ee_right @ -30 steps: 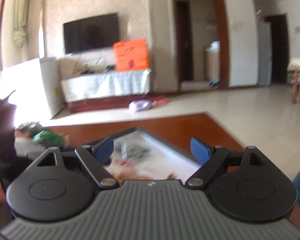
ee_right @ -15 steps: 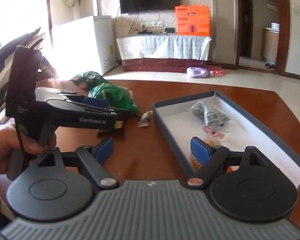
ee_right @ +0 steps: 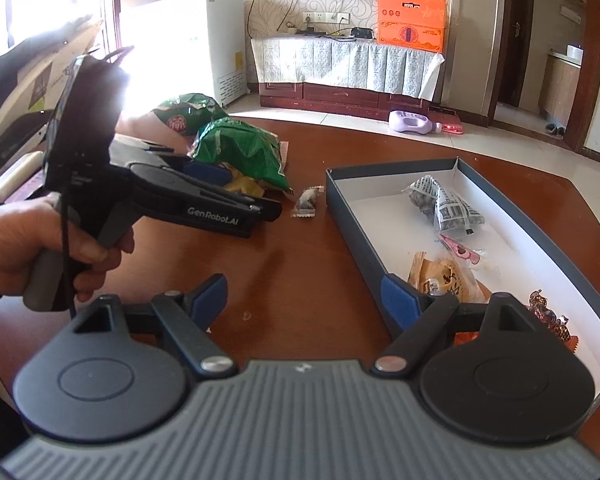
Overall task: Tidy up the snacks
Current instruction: 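Withdraw both open tools from the box toward the remaining snacks, then grasp the small gold foil packet with the left tool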
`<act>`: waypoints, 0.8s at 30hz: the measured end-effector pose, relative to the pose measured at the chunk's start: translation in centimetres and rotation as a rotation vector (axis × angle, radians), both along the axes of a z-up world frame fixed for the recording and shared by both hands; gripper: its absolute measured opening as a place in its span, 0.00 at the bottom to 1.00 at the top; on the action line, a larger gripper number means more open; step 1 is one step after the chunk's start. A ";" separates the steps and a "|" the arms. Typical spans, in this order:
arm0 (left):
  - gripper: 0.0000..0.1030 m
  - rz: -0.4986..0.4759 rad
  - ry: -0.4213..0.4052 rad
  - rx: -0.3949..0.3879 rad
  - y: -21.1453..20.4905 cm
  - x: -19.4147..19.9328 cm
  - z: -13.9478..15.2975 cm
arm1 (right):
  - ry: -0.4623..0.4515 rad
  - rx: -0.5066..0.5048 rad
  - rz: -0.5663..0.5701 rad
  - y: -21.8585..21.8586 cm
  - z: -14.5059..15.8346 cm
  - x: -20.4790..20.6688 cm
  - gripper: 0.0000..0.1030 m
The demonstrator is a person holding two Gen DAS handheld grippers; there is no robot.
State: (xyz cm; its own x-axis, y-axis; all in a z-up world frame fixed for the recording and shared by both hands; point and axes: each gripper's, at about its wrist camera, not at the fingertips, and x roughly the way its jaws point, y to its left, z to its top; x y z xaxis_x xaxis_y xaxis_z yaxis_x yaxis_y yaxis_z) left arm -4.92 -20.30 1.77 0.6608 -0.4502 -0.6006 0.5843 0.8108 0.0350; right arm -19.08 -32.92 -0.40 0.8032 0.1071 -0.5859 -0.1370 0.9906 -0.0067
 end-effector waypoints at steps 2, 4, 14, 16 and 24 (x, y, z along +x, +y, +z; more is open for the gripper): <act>0.77 0.013 0.004 0.000 -0.2 0.4 -0.2 | 0.005 -0.005 0.003 0.1 -0.2 0.2 0.83; 0.80 0.036 0.006 0.005 -0.3 0.7 -0.4 | 0.010 -0.014 0.006 0.2 -0.4 0.2 0.83; 0.67 0.063 0.059 -0.003 0.3 1.7 -1.5 | 0.040 0.003 0.003 0.4 -0.6 1.2 0.83; 0.57 0.069 0.053 0.001 0.3 1.5 -1.5 | 0.044 -0.005 -0.006 0.6 -0.8 1.5 0.83; 0.40 0.096 0.045 0.009 0.9 0.1 -1.3 | 0.060 -0.027 -0.054 2.0 -2.0 3.8 0.79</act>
